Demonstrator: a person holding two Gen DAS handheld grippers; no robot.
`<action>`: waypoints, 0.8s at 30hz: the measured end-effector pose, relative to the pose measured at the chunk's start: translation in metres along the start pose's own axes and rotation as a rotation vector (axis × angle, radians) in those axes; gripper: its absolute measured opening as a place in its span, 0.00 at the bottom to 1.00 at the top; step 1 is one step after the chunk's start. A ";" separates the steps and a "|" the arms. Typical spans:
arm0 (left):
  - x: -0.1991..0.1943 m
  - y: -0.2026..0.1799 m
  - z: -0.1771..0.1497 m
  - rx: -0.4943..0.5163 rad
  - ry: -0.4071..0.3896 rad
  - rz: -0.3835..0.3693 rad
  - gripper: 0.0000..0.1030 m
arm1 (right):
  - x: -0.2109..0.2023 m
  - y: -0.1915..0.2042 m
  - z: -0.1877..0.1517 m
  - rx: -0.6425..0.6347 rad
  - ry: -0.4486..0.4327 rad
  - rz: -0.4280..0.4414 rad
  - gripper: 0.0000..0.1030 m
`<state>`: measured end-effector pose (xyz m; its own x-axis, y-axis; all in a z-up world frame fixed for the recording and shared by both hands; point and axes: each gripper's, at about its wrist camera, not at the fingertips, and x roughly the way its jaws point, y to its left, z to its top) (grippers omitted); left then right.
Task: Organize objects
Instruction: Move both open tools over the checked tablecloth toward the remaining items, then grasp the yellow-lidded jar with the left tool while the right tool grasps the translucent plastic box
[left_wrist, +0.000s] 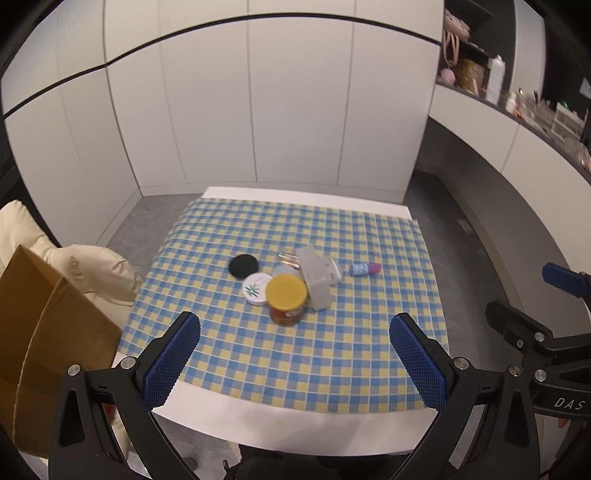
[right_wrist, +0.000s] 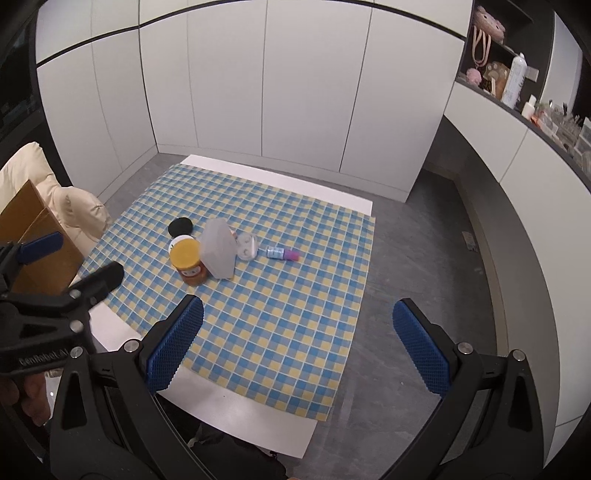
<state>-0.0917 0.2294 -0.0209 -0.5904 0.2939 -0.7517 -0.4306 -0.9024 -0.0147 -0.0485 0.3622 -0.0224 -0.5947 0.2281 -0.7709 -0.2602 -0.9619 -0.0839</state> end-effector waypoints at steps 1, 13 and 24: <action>0.001 -0.002 0.000 0.002 0.004 -0.001 0.99 | 0.001 -0.001 -0.001 0.002 0.005 -0.002 1.00; 0.035 0.015 -0.007 0.003 0.068 0.075 0.99 | 0.034 -0.002 -0.009 0.027 0.058 0.009 1.00; 0.089 0.019 -0.016 0.030 0.080 0.102 0.93 | 0.110 -0.003 -0.007 0.057 0.140 0.105 1.00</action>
<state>-0.1415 0.2331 -0.0984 -0.5766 0.1736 -0.7984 -0.3919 -0.9162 0.0838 -0.1077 0.3892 -0.1117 -0.5106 0.0999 -0.8540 -0.2476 -0.9683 0.0347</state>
